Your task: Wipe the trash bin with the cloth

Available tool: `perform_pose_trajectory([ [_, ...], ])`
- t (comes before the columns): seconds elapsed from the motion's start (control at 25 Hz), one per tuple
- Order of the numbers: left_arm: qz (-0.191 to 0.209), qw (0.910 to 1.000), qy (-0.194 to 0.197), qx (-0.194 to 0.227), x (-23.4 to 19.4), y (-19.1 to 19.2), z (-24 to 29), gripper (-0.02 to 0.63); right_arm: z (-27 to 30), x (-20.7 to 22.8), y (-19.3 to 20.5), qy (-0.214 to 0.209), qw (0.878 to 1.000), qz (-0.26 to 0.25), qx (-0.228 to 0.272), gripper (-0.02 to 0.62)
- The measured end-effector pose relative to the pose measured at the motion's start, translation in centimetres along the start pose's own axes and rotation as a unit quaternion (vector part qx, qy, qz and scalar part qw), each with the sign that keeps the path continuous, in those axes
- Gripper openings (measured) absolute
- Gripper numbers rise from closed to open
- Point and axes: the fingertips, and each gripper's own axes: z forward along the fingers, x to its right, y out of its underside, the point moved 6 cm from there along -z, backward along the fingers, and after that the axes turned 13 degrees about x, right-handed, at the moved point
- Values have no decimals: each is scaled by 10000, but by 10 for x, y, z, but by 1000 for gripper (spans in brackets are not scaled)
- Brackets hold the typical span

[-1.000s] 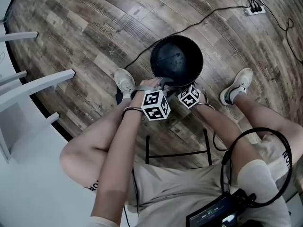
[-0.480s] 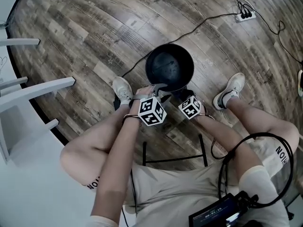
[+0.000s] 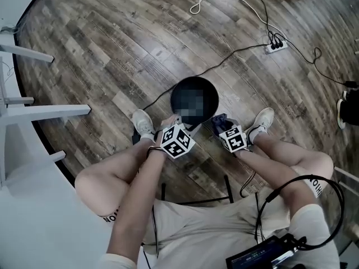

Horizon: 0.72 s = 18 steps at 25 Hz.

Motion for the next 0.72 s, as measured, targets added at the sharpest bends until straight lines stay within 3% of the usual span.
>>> perform_pose_trajectory([
  [0.2,-256,9979,-507,315,-18,-38,-27,172,-40,13,-56,188,9981,184,565,103],
  [0.4,-385,9902,-938,957,-29,-110,-58,172,-67,15,-110,246,9915,463,1188,103],
  [0.72,-468,9802,-780,1760,-18,-182,-114,172,-111,1,-194,83,9764,575,2078,103],
])
